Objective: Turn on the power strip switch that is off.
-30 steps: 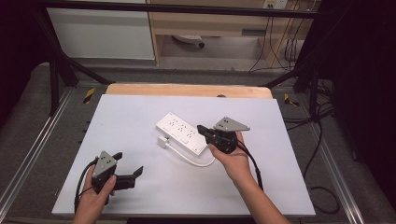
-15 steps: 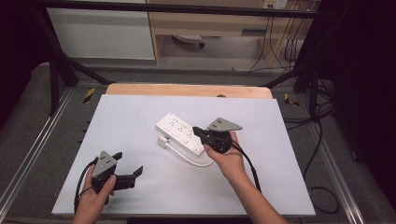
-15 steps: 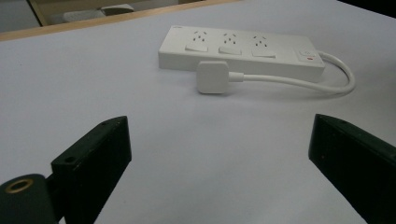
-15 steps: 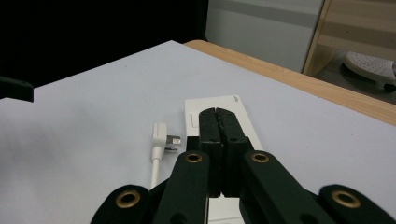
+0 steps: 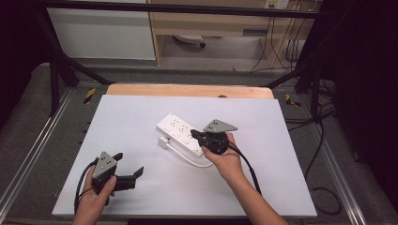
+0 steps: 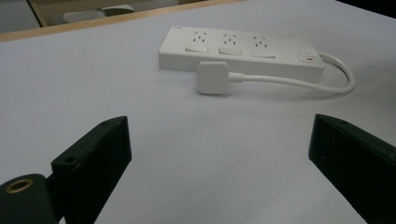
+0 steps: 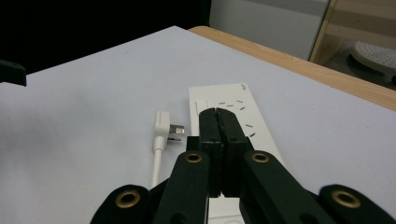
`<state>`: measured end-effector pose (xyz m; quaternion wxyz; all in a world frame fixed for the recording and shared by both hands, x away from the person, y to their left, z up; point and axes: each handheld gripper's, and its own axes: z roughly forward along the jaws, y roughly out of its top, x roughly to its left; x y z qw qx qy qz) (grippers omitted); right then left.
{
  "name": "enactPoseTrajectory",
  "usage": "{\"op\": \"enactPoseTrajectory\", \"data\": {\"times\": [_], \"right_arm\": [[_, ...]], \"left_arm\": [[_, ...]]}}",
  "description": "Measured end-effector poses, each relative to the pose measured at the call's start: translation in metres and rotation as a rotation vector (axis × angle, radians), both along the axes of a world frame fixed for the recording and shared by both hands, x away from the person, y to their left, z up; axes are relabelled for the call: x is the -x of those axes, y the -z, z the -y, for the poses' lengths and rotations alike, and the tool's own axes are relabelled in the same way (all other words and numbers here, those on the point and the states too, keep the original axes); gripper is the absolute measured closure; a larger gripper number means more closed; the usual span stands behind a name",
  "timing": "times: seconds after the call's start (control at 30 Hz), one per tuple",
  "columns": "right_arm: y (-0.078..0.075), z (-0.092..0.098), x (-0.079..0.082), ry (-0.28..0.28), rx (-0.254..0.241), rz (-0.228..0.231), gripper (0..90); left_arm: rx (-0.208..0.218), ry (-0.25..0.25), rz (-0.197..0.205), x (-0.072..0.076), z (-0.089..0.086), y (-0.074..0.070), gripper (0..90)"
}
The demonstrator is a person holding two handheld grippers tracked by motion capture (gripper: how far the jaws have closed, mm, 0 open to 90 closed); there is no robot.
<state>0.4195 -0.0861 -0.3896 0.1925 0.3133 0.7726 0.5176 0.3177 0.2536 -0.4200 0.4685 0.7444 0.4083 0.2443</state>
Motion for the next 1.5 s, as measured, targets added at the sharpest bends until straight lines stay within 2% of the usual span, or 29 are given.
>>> {"op": "enactPoseTrajectory", "data": {"times": [0.6, 1.5], "right_arm": [[0.021, -0.012, -0.009, -0.01, 0.061, -0.045, 90.0], [0.049, -0.024, -0.027, 0.018, 0.098, -0.095, 90.0]], "left_arm": [[-0.001, 0.001, 0.0, 0.0, 0.0, 0.0, 6.0], [-0.001, 0.003, -0.006, 0.0, -0.001, 0.0, 6.0]]}}
